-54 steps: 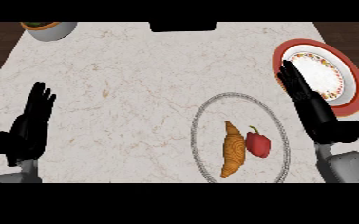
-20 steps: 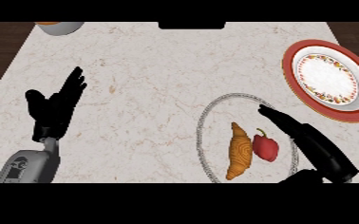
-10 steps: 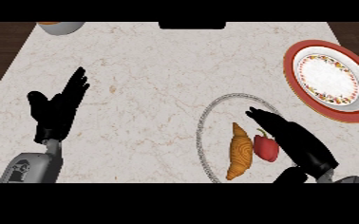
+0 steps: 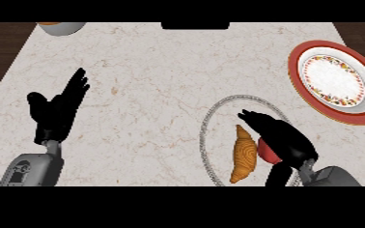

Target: Pick the croissant from the placemat and place it in the plate

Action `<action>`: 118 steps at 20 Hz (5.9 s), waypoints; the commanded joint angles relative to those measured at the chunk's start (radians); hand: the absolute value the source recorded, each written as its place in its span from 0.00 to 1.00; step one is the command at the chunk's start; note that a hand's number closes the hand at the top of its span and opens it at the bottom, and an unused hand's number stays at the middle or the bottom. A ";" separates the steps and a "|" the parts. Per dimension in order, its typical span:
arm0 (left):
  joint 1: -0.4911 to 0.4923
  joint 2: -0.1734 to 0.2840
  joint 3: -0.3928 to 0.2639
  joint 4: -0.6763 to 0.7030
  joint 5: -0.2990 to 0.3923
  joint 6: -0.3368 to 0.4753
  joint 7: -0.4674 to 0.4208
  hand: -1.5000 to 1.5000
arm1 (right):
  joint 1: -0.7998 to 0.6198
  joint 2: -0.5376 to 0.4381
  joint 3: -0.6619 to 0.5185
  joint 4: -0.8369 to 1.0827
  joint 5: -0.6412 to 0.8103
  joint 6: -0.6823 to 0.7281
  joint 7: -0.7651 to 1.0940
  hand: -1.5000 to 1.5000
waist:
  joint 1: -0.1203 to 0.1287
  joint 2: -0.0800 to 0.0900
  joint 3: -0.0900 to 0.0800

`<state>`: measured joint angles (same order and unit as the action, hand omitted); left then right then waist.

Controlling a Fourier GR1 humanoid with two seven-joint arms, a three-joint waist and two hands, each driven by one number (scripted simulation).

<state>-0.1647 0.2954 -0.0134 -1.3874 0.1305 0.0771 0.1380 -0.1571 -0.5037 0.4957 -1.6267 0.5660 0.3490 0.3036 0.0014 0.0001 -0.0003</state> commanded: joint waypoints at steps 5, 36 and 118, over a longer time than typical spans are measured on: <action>-0.005 -0.036 0.036 0.010 -0.035 -0.017 0.009 0.50 | -0.035 0.127 -0.032 0.115 0.145 0.043 -0.002 0.00 | 0.001 0.000 0.000; -0.026 -0.034 0.104 -0.004 -0.053 -0.105 0.033 0.50 | -0.249 0.400 -0.307 0.370 0.289 -0.113 -0.002 1.00 | 0.021 0.009 0.001; -0.006 -0.106 0.130 -0.024 -0.119 -0.099 0.029 0.50 | -0.327 -0.185 -1.185 1.049 -0.498 -0.161 -0.772 0.00 | 0.002 0.001 0.001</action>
<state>-0.1783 0.1825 0.0953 -1.4201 -0.0012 -0.0089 0.1826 -0.5243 -0.6701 -0.6882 -0.5917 0.1017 0.1837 -0.4359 0.0034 0.0011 0.0004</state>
